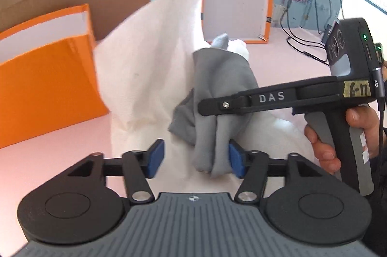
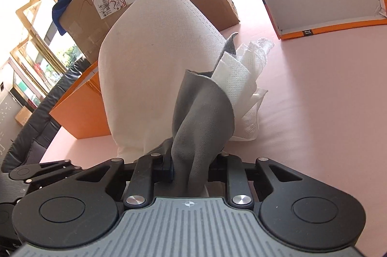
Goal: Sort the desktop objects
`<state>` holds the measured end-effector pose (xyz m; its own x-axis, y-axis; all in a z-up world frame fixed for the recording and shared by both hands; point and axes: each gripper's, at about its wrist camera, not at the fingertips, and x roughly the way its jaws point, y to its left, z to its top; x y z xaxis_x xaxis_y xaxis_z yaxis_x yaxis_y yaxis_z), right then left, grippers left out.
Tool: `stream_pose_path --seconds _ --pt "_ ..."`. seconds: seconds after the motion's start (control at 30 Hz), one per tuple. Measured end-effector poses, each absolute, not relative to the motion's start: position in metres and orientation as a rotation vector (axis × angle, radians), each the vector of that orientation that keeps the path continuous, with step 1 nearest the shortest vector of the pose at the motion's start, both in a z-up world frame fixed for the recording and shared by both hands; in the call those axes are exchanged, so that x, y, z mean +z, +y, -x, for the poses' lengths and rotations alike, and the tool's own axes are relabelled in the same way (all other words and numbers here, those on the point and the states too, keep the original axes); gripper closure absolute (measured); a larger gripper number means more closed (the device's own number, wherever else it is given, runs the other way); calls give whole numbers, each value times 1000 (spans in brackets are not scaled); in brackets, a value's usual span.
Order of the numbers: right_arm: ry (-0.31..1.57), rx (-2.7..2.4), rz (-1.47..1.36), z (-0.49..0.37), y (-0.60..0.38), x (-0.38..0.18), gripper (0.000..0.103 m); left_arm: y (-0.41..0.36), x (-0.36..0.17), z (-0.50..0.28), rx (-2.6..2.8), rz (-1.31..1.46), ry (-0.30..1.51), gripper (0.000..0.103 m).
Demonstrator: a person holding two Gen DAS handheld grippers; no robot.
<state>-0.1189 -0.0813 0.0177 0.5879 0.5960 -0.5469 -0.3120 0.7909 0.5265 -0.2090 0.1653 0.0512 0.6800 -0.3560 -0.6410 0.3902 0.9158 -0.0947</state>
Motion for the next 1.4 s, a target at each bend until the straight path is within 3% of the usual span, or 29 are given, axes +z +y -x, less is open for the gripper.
stream_pose_path --seconds 0.2,0.37,0.47,0.67,0.73,0.8,0.93,0.97,1.13,1.4 --pt "764 538 -383 123 -78 19 84 224 76 237 -226 31 603 15" --pt "754 537 -367 125 -76 20 83 256 50 196 -259 318 834 14" --pt "756 542 -378 124 -77 20 83 250 37 174 -283 433 872 10" --pt "757 547 -412 121 -80 18 83 202 35 140 -292 302 832 2" --pt "763 550 -442 120 -83 17 83 195 35 138 -305 343 823 10" --pt "768 550 -458 119 -85 16 83 192 34 137 -337 403 815 40" --pt "753 541 -420 123 -80 19 83 187 28 137 -323 423 775 71" --pt "740 538 -417 125 -79 19 82 184 28 138 -306 394 782 88" --pt "693 548 -407 131 -74 30 83 177 32 148 -292 319 756 91" --pt "527 616 -303 155 -34 98 83 202 92 199 -264 220 501 92"
